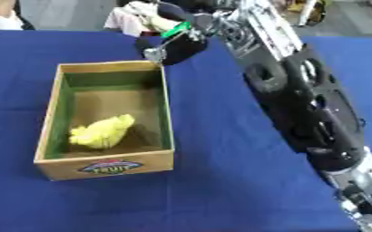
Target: Pick up objects on the table and place them in the box.
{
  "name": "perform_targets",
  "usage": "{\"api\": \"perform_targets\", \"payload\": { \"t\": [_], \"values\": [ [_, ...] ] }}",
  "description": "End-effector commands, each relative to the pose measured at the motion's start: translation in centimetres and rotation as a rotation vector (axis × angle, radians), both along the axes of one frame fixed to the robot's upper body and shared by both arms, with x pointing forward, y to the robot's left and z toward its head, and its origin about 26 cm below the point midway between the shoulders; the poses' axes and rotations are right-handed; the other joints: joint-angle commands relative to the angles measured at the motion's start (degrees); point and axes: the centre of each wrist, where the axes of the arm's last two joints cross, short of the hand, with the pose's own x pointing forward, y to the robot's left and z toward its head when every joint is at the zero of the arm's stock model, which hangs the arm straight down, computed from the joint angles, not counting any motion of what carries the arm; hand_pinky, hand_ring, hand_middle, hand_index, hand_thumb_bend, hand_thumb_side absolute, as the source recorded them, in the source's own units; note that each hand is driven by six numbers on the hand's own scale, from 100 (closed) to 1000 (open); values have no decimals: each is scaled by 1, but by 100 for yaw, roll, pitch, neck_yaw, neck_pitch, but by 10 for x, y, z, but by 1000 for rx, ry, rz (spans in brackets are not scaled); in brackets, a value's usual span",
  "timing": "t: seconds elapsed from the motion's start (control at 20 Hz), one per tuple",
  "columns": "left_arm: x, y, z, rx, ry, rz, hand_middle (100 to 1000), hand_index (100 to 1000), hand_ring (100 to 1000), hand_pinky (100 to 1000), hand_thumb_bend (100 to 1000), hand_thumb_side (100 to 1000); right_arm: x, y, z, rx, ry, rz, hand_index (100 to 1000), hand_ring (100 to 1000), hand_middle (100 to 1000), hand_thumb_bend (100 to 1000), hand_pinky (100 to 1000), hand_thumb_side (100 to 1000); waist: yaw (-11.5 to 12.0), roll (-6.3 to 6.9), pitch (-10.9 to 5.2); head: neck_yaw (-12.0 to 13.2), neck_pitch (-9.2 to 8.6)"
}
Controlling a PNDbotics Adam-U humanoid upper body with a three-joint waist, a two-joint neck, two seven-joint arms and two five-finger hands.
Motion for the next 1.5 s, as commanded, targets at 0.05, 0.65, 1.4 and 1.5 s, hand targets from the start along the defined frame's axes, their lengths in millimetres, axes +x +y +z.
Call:
{"api": "perform_targets", "payload": {
  "t": [0.05,0.65,1.4,1.5],
  "values": [
    [-2,5,8,23,-29,15,735,763,879,768,261,756,-13,-16,20,18,-40,-34,907,890,830,134,866,381,4,18,-62,29,29],
    [-4,13,7,28,-27,67,736,763,882,768,256,761,-4,-135,-41,32,134,-504,914,905,852,171,869,382,-245,25,0,296,29],
    [-4,13,6,28,-24,65,736,763,883,768,252,763,-33,-184,-98,70,252,-693,917,904,847,188,866,340,-190,29,-7,297,29],
    [-4,13,6,29,-23,64,736,763,883,769,251,763,-32,-190,-100,71,251,-730,920,904,850,202,865,323,-190,33,-12,288,29]
  ]
}}
